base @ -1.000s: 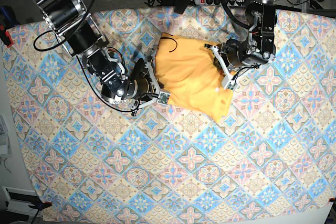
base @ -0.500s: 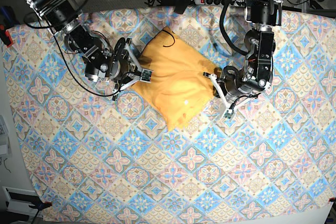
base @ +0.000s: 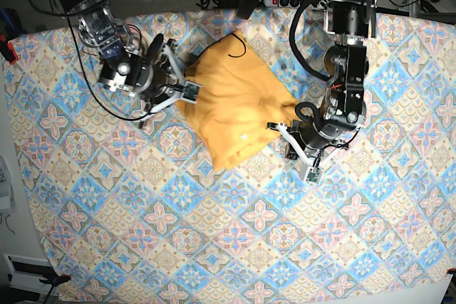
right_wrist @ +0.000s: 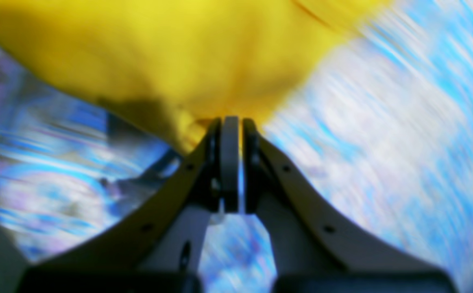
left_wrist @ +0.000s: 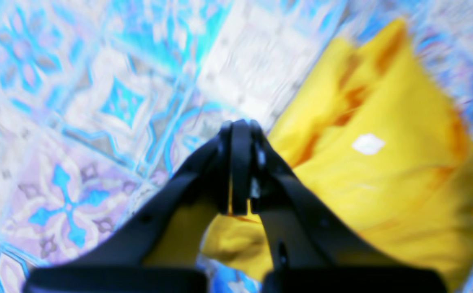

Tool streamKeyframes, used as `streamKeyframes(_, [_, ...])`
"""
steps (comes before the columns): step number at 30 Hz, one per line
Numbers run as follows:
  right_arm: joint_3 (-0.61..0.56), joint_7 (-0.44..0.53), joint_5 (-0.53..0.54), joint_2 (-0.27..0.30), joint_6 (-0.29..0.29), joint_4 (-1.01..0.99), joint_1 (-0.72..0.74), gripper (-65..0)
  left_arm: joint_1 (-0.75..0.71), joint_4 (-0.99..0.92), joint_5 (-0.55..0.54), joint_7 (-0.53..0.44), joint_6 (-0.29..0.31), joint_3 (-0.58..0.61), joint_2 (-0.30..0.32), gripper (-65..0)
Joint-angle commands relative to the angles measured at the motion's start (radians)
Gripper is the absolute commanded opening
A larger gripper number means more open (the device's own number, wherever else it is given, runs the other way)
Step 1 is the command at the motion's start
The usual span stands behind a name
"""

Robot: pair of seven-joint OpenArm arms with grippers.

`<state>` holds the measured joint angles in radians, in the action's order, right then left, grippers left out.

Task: Fold the T-shirt properly
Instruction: 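Grasp the shirt edges with both grippers and fold them together, then lift the left gripper away and press the folded shirt with the right gripper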

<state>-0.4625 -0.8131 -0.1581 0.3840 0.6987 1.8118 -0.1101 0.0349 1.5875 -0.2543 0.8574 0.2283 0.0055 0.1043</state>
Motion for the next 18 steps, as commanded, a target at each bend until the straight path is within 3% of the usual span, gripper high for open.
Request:
streamKeyframes(1, [0.015,0.028,0.021,-0.030,-0.001,0.050,0.002,-63.1,-0.030,0.061,0.006,-0.008,-0.010,-0.048,0.007,-65.0])
streamKeyframes(9, [-0.069,0.028,0.019,-0.175,-0.001,0.049,0.019,-63.1,-0.295,0.302,0.005,-0.010,-0.010,-0.223,-0.002,-65.0])
streamKeyframes(12, [-0.118,0.025,0.019,-0.256,-0.001,0.029,0.057,-63.1,-0.376,0.347,0.003,-0.011,-0.010,-0.313,-0.039,-65.0])
streamKeyframes(18, [-0.173,0.056,0.019,-0.346,-0.001,-0.136,0.109,-63.1,-0.436,0.353,0.003,-0.010,-0.010,-0.465,-0.131,-65.0])
